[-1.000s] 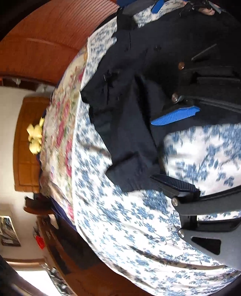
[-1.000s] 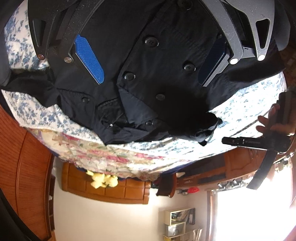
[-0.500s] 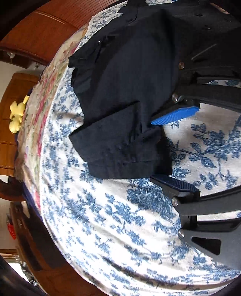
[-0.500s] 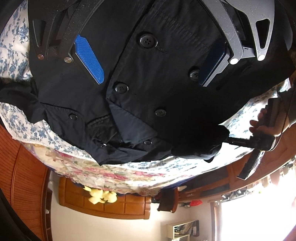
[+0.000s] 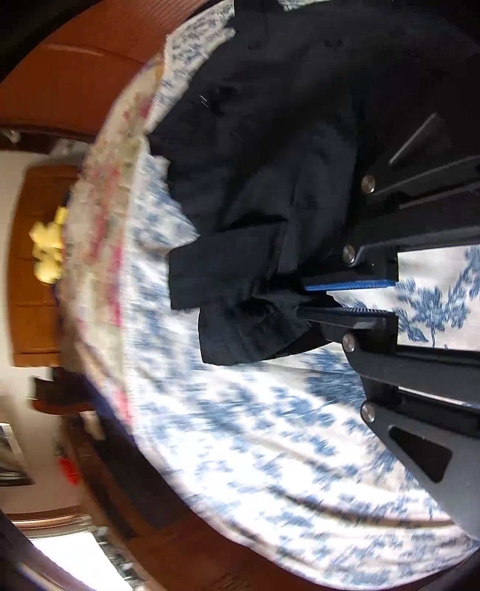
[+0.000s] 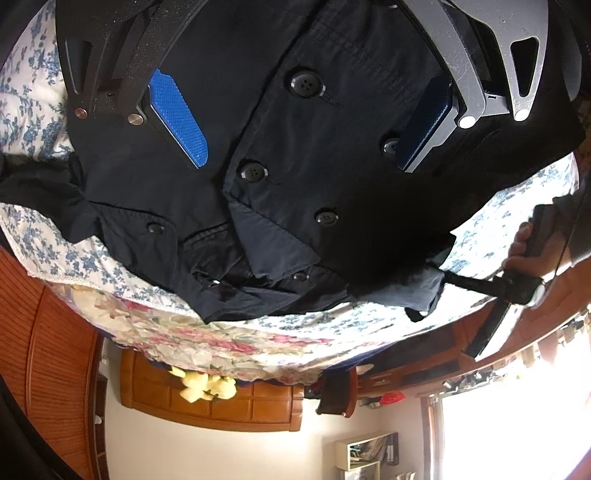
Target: Fold large clothes
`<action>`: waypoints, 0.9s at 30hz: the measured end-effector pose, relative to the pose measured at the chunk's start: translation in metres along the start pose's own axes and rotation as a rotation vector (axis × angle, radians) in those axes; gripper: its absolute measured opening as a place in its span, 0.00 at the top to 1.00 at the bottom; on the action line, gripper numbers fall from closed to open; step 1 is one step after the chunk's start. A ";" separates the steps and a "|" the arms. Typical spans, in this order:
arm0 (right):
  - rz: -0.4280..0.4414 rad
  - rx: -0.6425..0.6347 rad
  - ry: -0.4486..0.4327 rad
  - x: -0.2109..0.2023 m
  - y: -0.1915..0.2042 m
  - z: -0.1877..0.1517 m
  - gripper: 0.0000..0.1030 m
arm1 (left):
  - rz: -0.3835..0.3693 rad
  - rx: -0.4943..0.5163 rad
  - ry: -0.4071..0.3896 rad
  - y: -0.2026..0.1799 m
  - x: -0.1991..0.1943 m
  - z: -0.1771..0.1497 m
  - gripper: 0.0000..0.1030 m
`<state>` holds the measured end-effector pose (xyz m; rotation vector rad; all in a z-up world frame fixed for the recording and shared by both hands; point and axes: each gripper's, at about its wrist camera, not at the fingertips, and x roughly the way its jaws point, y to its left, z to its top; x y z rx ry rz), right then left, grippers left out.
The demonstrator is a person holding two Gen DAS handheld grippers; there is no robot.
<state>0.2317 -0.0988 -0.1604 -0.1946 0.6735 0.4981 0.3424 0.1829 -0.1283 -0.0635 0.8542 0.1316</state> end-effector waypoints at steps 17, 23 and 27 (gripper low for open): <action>-0.071 0.046 -0.113 -0.080 -0.051 -0.009 0.00 | -0.262 0.296 -0.275 -0.196 -0.164 0.024 0.96; -0.106 0.103 -0.114 -0.096 -0.086 -0.019 0.00 | -0.305 0.314 -0.281 -0.219 -0.173 0.007 0.95; -0.118 0.130 -0.124 -0.105 -0.098 -0.022 0.00 | -0.284 0.320 -0.280 -0.224 -0.171 -0.009 0.92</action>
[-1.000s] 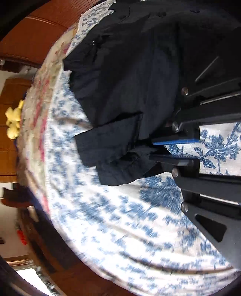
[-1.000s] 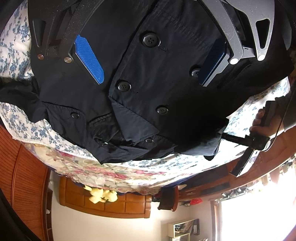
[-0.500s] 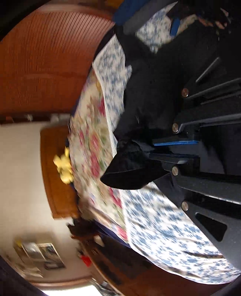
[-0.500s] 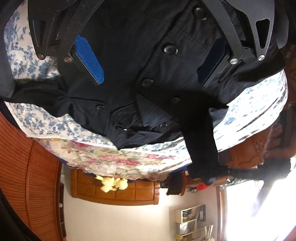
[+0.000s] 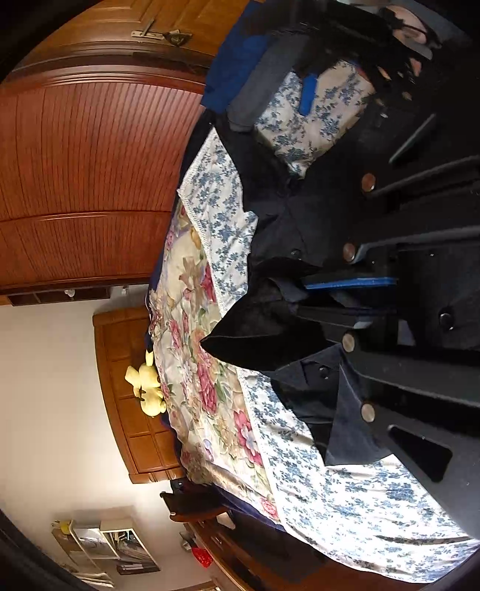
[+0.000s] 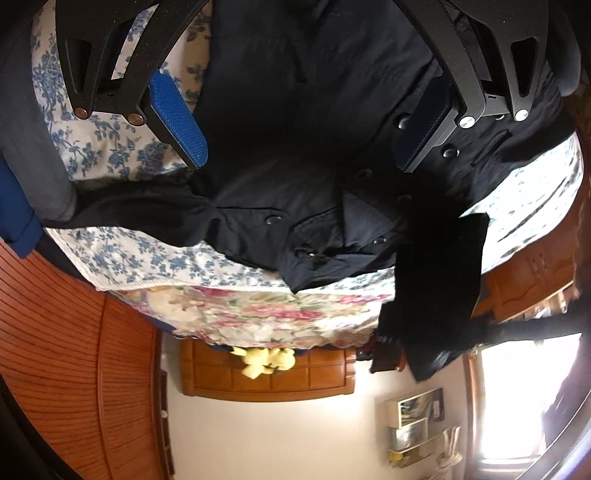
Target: Fold large clothes
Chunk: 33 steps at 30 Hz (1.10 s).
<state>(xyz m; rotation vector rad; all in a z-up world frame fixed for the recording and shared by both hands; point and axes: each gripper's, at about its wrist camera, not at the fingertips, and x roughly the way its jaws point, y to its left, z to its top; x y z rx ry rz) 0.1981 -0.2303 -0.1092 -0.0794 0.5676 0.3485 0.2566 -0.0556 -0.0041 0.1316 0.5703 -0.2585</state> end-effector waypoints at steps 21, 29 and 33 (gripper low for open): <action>0.049 -0.043 0.057 0.037 0.036 -0.002 0.00 | 0.057 -0.118 0.038 0.029 -0.036 -0.135 0.57; 0.072 -0.066 0.132 0.069 0.054 -0.012 0.00 | 0.106 -0.184 0.038 0.046 -0.061 -0.179 0.57; 0.110 -0.064 0.194 0.088 0.061 -0.022 0.01 | 0.130 -0.199 0.035 0.053 -0.070 -0.193 0.57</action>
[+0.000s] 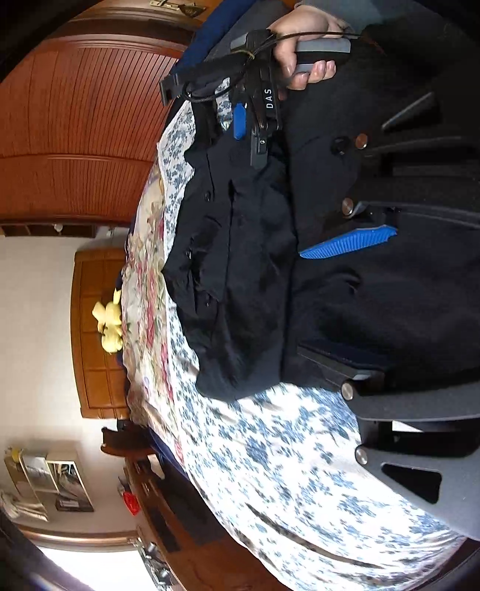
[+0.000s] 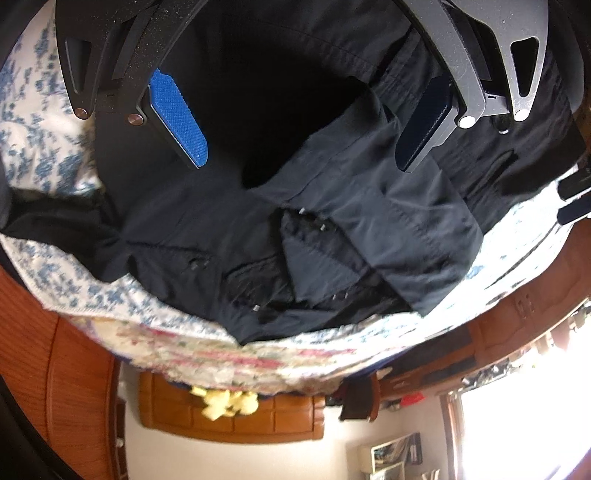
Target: Fold large clothes
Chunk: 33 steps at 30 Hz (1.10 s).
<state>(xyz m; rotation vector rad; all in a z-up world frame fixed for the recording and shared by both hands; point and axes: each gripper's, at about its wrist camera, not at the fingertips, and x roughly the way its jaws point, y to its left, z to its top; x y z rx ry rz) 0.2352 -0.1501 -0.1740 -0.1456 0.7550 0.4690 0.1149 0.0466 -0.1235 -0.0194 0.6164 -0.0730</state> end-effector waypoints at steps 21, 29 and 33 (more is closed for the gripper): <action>0.094 -0.134 -0.159 -0.059 0.031 -0.003 1.00 | -0.021 -0.084 -0.070 0.032 -0.036 -0.009 0.46; 0.032 -0.067 -0.271 -0.133 -0.005 0.000 1.00 | -0.016 -0.032 -0.113 0.016 -0.023 0.017 0.45; -0.006 -0.035 -0.218 -0.133 -0.021 -0.023 1.00 | -0.048 0.004 -0.114 0.003 0.002 0.034 0.45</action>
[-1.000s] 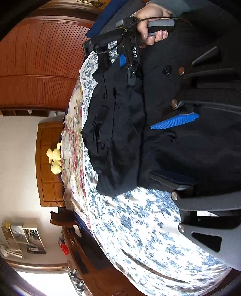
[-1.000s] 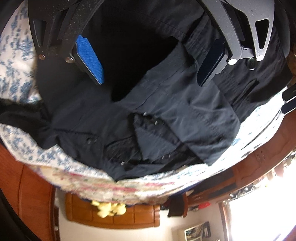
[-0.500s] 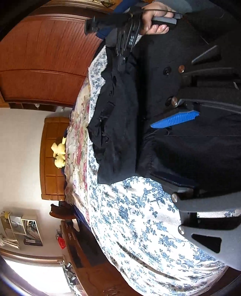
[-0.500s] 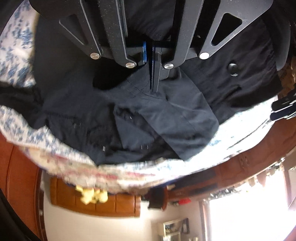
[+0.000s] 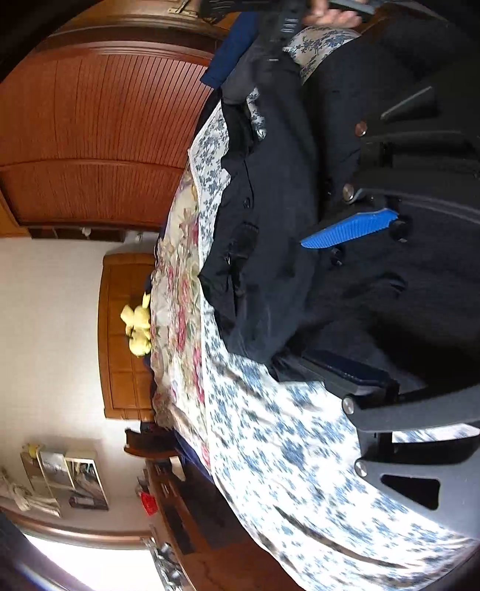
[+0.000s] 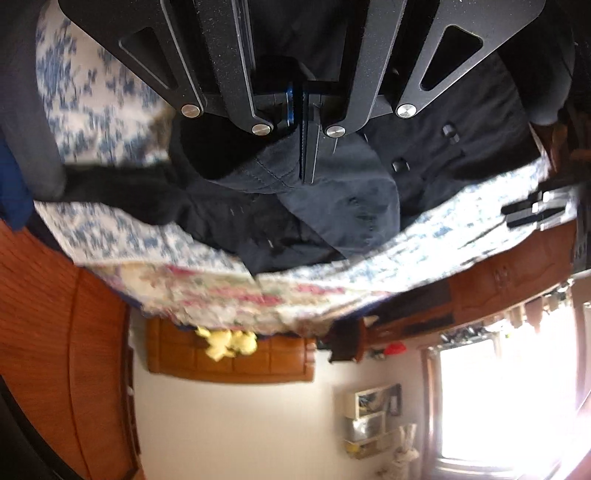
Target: Fold large clothes
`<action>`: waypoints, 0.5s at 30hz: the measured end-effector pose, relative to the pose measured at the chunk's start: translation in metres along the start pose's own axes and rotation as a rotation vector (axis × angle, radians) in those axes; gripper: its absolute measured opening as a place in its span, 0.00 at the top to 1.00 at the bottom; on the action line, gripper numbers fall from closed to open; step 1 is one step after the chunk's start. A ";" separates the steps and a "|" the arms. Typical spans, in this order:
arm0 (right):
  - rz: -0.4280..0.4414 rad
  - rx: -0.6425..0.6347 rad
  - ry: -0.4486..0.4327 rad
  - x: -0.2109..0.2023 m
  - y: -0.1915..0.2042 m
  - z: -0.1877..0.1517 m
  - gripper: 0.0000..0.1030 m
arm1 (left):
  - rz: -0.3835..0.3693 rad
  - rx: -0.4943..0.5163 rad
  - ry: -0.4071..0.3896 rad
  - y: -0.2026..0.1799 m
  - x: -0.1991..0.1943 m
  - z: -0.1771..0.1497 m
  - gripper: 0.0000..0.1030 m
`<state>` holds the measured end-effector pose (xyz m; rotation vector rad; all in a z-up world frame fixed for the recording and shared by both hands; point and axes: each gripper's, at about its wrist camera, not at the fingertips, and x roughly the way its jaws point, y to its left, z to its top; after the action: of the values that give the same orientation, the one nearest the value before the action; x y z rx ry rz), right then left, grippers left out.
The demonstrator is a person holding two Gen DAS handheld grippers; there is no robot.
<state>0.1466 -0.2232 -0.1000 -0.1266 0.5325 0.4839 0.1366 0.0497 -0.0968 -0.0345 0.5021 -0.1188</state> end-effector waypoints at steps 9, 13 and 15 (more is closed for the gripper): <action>-0.029 0.075 0.152 0.016 -0.010 -0.062 0.99 | -0.063 0.038 -0.001 -0.025 0.056 0.020 0.45; -0.060 0.069 0.183 0.009 -0.009 -0.070 0.82 | -0.096 0.052 0.012 -0.036 0.075 0.015 0.45; -0.082 0.074 0.187 0.002 -0.012 -0.072 0.69 | -0.099 0.068 0.017 -0.040 0.081 0.011 0.45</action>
<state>0.1210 -0.2505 -0.1623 -0.1229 0.7248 0.3737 0.2077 0.0004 -0.1235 0.0078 0.5134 -0.2330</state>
